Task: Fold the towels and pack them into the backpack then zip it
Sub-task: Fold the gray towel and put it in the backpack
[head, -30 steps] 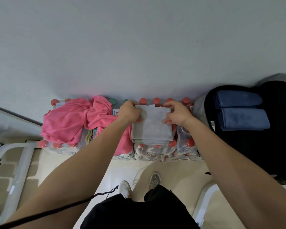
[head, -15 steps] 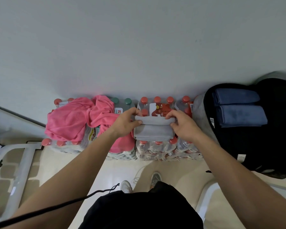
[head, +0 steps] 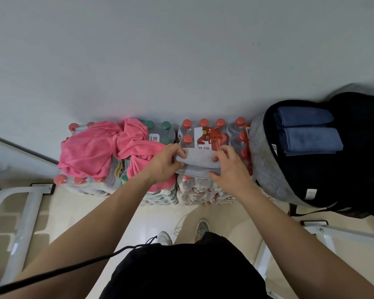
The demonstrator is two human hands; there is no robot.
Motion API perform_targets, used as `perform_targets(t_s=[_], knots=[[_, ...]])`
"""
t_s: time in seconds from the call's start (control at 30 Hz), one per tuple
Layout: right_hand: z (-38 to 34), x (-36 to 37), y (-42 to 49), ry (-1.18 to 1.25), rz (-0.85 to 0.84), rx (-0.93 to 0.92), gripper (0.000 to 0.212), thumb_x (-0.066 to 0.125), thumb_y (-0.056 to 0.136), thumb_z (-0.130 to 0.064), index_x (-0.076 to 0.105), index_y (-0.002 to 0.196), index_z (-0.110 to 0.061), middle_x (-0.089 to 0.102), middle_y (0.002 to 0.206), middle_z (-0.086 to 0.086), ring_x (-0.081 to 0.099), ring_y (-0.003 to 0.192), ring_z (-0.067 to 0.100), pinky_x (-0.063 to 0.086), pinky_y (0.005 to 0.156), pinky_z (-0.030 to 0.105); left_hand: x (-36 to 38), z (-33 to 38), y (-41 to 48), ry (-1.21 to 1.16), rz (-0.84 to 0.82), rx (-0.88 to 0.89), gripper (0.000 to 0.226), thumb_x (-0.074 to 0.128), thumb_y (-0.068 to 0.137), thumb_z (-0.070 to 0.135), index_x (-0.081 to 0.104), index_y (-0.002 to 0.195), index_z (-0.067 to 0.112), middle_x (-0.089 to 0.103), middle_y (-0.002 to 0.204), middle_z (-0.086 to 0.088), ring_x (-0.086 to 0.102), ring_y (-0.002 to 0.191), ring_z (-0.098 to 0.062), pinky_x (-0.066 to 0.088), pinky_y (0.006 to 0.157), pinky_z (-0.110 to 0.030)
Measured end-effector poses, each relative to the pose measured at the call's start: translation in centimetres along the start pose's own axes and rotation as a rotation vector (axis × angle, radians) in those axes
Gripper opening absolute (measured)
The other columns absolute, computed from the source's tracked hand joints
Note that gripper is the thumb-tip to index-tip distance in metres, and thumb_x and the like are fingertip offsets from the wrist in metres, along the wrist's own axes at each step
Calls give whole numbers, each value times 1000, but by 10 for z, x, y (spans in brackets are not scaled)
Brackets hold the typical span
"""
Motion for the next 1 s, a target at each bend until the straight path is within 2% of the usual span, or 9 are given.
perform_targets(t_s=[0.17,0.3,0.4,0.5,0.6,0.67,0.73,0.87,1.0], knots=[[-16,-2,4,-170,68,-115,43,82,74,-29,49,99,-16,50,112,-1,52,100,19,49,74,26,-5,-4,-4,-121,67,-101,20,60,81,13,52,89,30,59,113,-5,59,101,-34,51,88,-52],[-25,7,-6,-281,73,-252,36,80,76,-29,59,98,-10,59,121,12,58,112,30,57,85,39,-2,8,-9,7,89,-16,30,58,78,1,47,77,29,56,106,-6,55,94,-28,48,82,-38],[-15,8,-8,-215,35,-163,33,61,90,-43,65,100,-12,58,132,9,53,123,27,55,90,39,2,16,-12,105,91,48,9,56,79,26,49,73,28,54,99,3,56,84,-16,49,75,-35],[-9,1,-2,-30,46,-40,33,52,99,-36,70,103,-9,58,131,3,51,120,22,53,91,39,3,21,-7,276,166,45,30,48,87,51,53,73,25,53,91,8,52,71,-8,44,61,-29],[-8,1,11,3,-11,43,35,50,99,-41,69,103,-12,55,120,-3,49,111,17,48,93,37,0,27,-1,482,248,-43,42,48,92,60,55,72,24,51,87,10,56,69,-14,46,58,-30],[-9,4,17,-43,-67,88,26,55,97,-42,62,96,-17,53,115,-3,48,107,18,48,90,38,4,31,1,634,267,-108,40,50,88,61,57,82,22,52,91,8,62,78,-20,51,78,-39],[-13,7,19,-36,-68,117,20,62,93,-33,54,106,-20,53,118,-2,49,110,20,47,91,37,11,37,2,783,264,-147,42,48,82,56,53,103,19,54,104,2,60,100,-27,32,104,-61],[-22,27,14,-69,-100,82,58,56,91,-20,35,145,-17,41,147,1,35,137,21,29,116,40,26,42,7,832,213,-63,53,41,78,42,44,125,18,43,135,-5,29,140,-35,21,108,-71],[-4,49,4,-205,-158,17,62,13,101,-42,7,157,-16,16,163,3,12,150,21,12,122,49,45,21,5,790,82,73,56,23,93,38,32,145,19,33,154,-1,16,149,-26,22,114,-63]])
Point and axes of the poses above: each hand's wrist, its own y-axis towards the middle knuckle, its own x-axis out of the palm, z = x × y, the point moved 10 cm from there along y, towards the middle knuckle
